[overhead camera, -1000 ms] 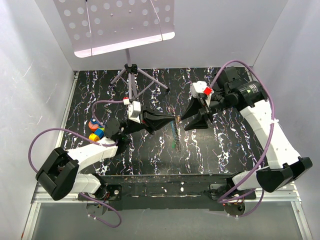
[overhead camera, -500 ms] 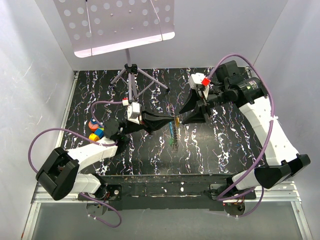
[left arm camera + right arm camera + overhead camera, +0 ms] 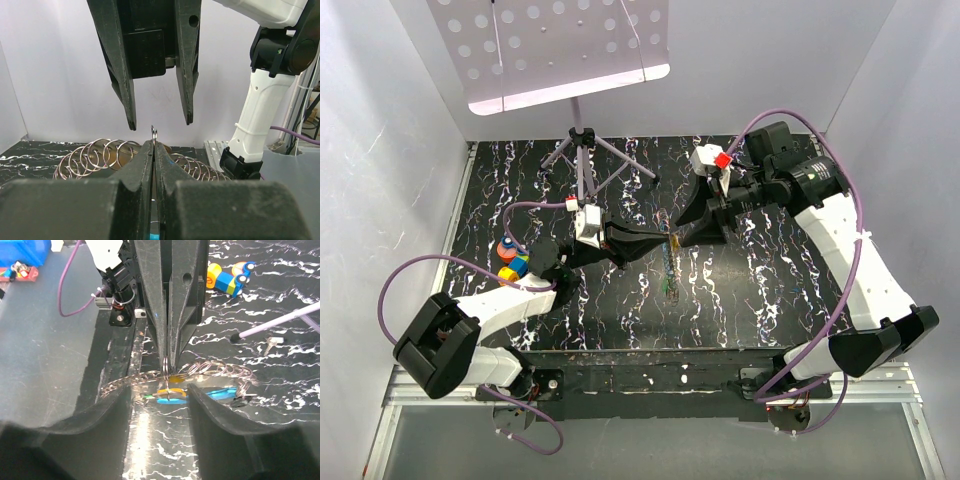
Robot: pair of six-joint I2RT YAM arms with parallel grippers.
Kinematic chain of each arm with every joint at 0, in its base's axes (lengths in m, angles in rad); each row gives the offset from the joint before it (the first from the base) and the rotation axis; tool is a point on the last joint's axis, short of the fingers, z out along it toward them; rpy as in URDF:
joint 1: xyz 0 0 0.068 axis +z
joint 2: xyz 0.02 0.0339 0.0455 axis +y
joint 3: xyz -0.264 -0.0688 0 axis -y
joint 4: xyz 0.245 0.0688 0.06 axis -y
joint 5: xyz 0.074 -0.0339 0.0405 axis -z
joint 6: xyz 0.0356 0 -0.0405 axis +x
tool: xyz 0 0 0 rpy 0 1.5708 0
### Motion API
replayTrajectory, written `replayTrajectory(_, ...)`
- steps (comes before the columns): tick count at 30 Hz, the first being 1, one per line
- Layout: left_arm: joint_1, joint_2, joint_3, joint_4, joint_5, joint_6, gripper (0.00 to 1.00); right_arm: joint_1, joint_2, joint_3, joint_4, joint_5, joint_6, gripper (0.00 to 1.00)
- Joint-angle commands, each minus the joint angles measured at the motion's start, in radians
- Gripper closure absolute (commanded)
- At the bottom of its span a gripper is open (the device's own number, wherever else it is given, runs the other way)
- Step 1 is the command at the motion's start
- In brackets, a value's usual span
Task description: Put the keys on the keyring
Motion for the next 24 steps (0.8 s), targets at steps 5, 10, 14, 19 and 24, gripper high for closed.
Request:
replayTrajectory(5, 0.002, -0.012, -0.002, 0.069, -0.009, -0.013, 1.0, 0.015, 0.001, -0.006, 0.04, 0.026, 0.029, 0.96)
replayTrajectory(10, 0.002, -0.012, 0.0, 0.077, -0.007, -0.021, 1.0, 0.018, 0.005, -0.006, 0.045, 0.032, 0.04, 0.99)
replayTrajectory(14, 0.004, -0.012, -0.002, 0.076, -0.01, -0.019, 1.0, 0.02, 0.003, -0.006, 0.039, 0.02, 0.04, 0.99)
replayTrajectory(19, 0.002, -0.021, -0.003, 0.066, -0.012, -0.005, 1.0, 0.021, -0.006, -0.018, 0.036, 0.021, 0.044, 0.73)
replayTrajectory(24, 0.002, -0.027, -0.005, 0.062, -0.009, 0.002, 1.0, 0.02, -0.008, -0.023, 0.046, 0.029, 0.06, 0.68)
